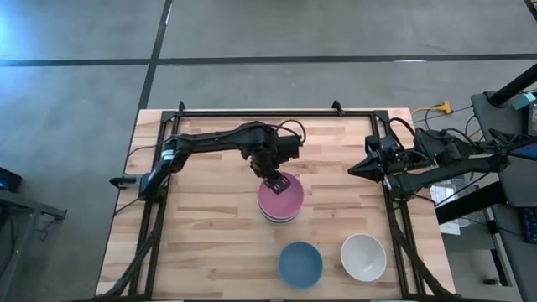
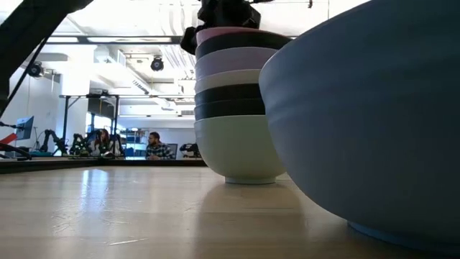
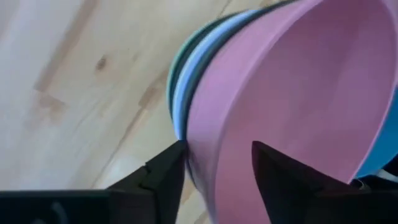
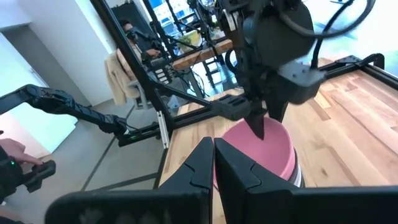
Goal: Nest bowls inside each other
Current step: Stack the pink bowl on the black bowl
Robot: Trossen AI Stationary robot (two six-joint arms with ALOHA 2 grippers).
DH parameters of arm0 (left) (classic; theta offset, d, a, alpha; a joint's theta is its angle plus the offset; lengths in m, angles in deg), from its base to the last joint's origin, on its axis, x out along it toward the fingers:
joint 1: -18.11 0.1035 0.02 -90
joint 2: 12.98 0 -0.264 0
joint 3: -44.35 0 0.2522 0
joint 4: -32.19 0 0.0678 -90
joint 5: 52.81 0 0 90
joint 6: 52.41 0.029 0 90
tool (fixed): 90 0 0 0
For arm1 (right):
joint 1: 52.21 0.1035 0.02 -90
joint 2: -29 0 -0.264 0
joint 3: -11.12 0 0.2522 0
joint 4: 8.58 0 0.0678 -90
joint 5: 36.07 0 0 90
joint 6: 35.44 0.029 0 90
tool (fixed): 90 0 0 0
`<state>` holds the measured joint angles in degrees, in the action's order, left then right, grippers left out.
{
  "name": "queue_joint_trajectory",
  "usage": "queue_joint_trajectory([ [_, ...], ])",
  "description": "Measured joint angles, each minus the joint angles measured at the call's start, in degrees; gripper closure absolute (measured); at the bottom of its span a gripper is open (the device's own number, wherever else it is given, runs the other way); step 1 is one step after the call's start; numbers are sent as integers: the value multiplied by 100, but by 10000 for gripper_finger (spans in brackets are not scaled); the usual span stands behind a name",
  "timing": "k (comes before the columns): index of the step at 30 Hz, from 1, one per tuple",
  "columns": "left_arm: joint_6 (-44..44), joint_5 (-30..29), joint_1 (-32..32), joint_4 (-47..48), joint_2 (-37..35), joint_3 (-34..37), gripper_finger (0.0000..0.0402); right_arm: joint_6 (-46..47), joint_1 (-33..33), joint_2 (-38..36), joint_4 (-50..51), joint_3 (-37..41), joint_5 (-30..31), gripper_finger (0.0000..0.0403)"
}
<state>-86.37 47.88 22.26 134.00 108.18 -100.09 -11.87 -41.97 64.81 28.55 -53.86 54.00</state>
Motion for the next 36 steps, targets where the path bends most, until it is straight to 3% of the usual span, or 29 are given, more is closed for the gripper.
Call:
queue_joint_trajectory([
  [11, 86, -512, 84, -13, -227, -23, 214, 197, 0, 174, -19, 0, 13, 394],
  [18, 921, -518, 90, -167, -418, -31, 216, 258, 0, 587, -253, 2, 12, 394],
  [22, 1485, 135, 202, -345, -463, -12, 248, 264, 0, 873, -567, 2, 13, 394],
  [29, 2371, 994, 573, -430, -472, 159, 384, 496, 0, 1347, -1400, 4, 150, 394],
  [36, 2929, 1963, 860, -518, -485, 647, 400, 673, 12, 1723, -2062, 4, 307, 394],
])
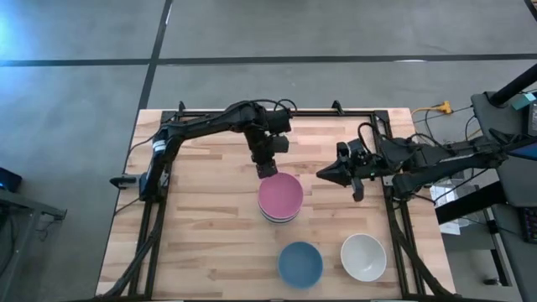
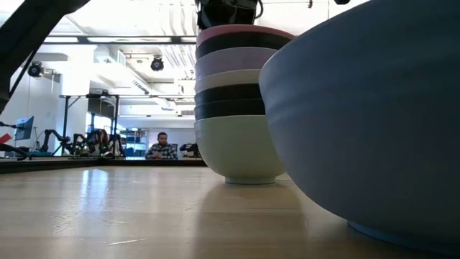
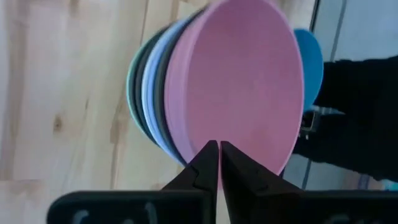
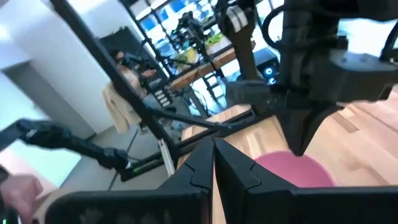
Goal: Nest bowls inside each other
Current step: Stack the pink bowl on the black bowl, then stack the blue bowl on the pink bowl
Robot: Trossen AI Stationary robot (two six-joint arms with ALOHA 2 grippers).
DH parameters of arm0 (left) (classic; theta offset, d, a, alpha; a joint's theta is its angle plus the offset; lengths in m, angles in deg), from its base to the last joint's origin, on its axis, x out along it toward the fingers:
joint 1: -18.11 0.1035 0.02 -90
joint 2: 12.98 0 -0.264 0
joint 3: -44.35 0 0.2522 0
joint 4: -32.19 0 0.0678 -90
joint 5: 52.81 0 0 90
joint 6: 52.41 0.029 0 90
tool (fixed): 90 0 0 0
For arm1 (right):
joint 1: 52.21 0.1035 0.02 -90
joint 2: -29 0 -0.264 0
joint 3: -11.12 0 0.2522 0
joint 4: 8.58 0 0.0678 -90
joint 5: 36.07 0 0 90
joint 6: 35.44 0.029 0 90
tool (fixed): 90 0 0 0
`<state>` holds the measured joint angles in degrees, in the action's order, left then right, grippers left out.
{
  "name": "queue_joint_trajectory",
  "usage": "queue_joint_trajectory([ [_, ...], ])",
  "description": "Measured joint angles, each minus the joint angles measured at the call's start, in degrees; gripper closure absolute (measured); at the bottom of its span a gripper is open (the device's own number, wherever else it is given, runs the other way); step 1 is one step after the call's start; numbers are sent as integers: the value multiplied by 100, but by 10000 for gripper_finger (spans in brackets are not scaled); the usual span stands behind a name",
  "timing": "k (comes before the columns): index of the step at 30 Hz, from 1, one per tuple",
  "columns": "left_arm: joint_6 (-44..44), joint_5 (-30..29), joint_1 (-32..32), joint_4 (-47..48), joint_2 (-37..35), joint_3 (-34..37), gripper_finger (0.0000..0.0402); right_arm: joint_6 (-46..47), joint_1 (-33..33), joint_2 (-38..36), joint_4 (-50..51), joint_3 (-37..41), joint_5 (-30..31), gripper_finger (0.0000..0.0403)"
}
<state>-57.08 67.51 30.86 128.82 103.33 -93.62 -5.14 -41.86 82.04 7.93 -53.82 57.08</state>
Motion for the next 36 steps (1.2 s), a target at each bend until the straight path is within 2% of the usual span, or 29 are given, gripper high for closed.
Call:
queue_joint_trajectory([
  [4, 259, 61, 68, 11, -2, 264, 401, 193, 125, 136, -226, -2, 403, 394],
  [13, 658, 27, 242, 11, -33, 289, 401, 322, 618, 255, -294, -2, 1318, 394],
  [17, 727, 13, 284, 191, -219, 291, 401, 550, 911, 264, -248, -2, 1454, 394],
  [21, 1205, 12, 244, 689, -627, 432, 401, 1019, 1451, 296, 226, -2, 1457, 394],
  [26, 1452, 194, 85, 594, -1682, 1555, 402, 2194, 2198, 470, 1310, -2, 1482, 394],
  [29, 1369, 240, -16, 477, -2444, 2486, 402, 2901, 2486, 746, 1522, -2, 1491, 394],
  [33, 824, 239, -172, -155, -3480, 3843, 402, 3545, 2527, 1295, 1820, -2, 1486, 384],
  [36, 99, 243, -284, -901, -4264, 4814, 402, 3637, 2521, 1789, 1981, -2, 1485, 355],
])
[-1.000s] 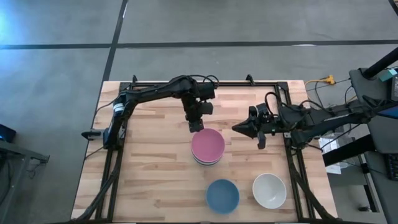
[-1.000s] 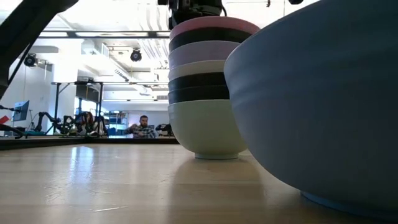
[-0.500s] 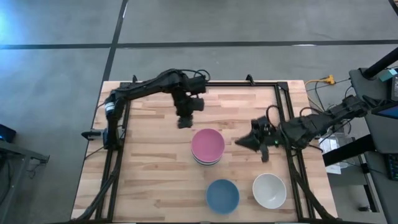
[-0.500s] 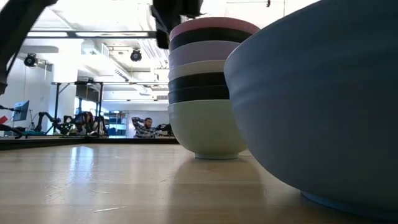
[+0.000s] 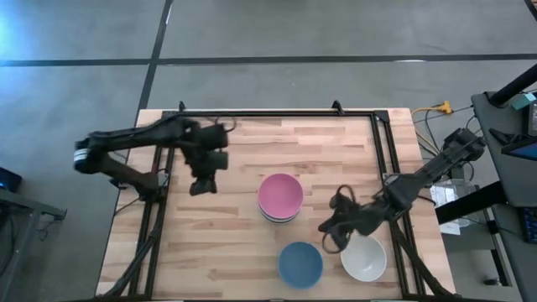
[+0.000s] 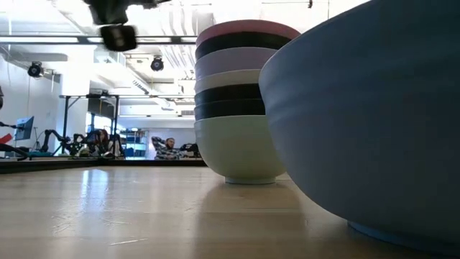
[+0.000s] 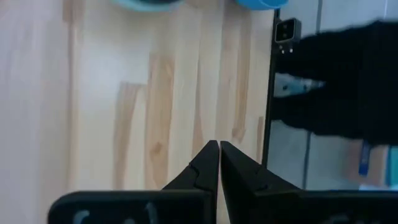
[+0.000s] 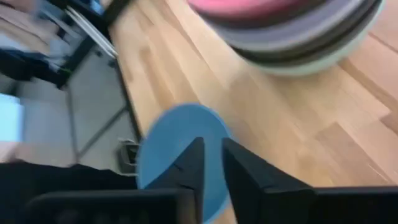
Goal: Nest bowls inside each other
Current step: Stack the blue bowl on the pink bowl
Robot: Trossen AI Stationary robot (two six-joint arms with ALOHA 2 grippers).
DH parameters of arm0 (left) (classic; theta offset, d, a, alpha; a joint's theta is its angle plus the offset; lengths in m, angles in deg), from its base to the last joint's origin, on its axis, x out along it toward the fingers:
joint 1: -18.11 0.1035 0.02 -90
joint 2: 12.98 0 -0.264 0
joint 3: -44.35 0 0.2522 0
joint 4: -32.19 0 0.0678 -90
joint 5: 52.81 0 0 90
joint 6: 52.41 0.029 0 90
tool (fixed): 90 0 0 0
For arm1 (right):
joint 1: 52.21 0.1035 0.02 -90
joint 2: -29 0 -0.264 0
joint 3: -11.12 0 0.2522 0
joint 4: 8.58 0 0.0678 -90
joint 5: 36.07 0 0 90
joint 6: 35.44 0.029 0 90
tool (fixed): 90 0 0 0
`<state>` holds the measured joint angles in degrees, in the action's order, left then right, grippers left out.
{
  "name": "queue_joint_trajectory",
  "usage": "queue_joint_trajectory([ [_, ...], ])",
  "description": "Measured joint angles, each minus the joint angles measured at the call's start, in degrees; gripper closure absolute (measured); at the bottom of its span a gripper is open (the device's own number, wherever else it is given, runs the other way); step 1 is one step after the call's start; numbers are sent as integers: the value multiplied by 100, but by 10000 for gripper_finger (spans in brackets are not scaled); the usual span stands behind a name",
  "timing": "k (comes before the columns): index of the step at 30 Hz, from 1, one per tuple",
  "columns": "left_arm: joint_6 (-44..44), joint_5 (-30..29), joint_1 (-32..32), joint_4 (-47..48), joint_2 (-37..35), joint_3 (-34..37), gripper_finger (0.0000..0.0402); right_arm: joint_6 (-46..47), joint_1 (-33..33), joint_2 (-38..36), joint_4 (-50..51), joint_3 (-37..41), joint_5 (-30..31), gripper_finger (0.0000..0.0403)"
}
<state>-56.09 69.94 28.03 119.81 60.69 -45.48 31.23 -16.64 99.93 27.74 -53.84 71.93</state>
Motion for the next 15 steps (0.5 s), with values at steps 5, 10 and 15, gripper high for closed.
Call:
queue_joint_trajectory([
  [5, -1275, 1, -164, -1045, -1055, 1354, 402, 27, -78, 687, -35, -47, -341, 282],
  [10, -2068, 4, -300, -1896, -1841, 2325, 401, -455, -83, 1261, -43, -366, -792, 224],
  [15, -2460, 13, -366, -2480, -2264, 2930, 401, -518, -87, 1899, 355, -784, -811, 207],
])
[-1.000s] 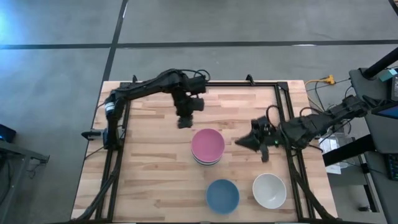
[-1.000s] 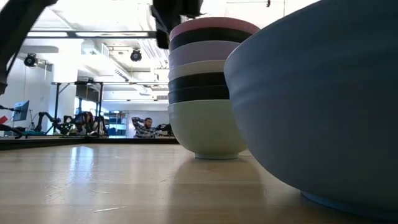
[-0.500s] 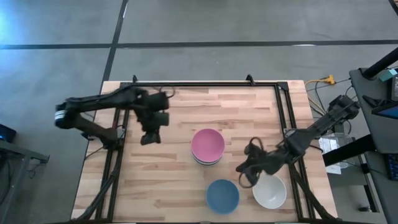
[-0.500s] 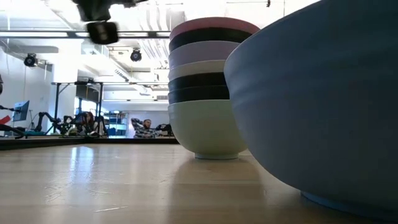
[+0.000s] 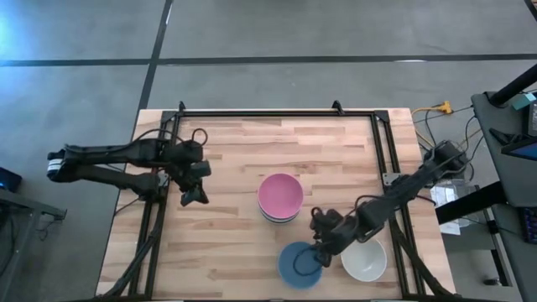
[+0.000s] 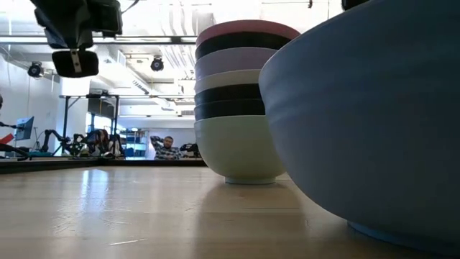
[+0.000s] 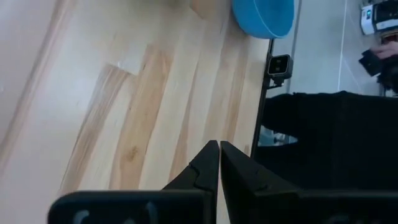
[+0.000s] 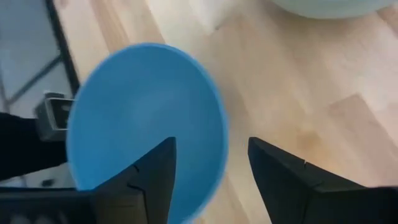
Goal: Nest bowls inside each other
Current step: Stack the blue bowl on the pink bowl
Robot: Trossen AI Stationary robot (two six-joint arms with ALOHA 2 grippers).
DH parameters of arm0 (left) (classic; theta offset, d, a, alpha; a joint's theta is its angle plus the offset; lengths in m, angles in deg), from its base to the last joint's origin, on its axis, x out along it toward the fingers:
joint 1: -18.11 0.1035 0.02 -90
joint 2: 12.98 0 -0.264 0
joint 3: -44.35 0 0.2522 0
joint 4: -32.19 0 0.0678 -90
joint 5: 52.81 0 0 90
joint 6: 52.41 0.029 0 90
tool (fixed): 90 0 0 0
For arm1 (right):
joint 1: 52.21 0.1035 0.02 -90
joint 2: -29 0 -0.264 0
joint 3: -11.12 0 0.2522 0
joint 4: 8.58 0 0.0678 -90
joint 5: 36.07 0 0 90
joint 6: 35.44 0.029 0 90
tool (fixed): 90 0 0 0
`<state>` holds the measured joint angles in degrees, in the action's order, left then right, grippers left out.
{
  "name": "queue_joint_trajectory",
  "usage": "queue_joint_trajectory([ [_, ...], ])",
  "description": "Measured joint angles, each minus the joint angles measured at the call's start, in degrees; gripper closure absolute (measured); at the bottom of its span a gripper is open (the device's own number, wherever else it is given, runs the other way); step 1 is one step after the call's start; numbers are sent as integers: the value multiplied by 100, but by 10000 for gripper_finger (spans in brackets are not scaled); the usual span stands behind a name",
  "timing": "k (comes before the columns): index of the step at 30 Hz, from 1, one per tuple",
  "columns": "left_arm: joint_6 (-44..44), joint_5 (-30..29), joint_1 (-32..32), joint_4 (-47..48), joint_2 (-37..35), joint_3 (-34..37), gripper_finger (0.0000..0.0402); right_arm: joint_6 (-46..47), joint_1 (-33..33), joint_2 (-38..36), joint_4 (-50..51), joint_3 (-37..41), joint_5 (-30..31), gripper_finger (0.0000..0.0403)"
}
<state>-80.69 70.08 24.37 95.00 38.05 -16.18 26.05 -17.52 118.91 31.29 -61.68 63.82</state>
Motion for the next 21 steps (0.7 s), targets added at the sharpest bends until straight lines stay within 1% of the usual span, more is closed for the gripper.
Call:
queue_joint_trajectory([
  [2, -94, 5, -14, -104, -73, 148, 401, -4, 0, 283, 29, -160, -78, 207],
  [7, -51, 16, -33, -178, -79, 245, 401, 53, -22, 1081, 161, -574, -565, 208],
  [9, 34, 28, -37, -196, -57, 245, 401, 129, -25, 1305, 246, -736, -634, 218],
  [10, 81, 40, -37, -206, -50, 245, 401, 136, -36, 1335, 261, -806, -639, 229],
  [12, 185, 81, -37, -221, -29, 243, 401, 142, -81, 1319, 444, -992, -645, 265],
  [16, 367, 107, -37, -244, 3, 243, 401, -57, -237, 1196, 1352, -1330, -711, 368],
  [17, 415, 107, -37, -242, 14, 243, 401, -177, -292, 1112, 1578, -1437, -732, 379],
  [21, 620, 107, -37, -240, 71, 243, 401, -648, -630, 619, 2298, -1940, -706, 393],
])
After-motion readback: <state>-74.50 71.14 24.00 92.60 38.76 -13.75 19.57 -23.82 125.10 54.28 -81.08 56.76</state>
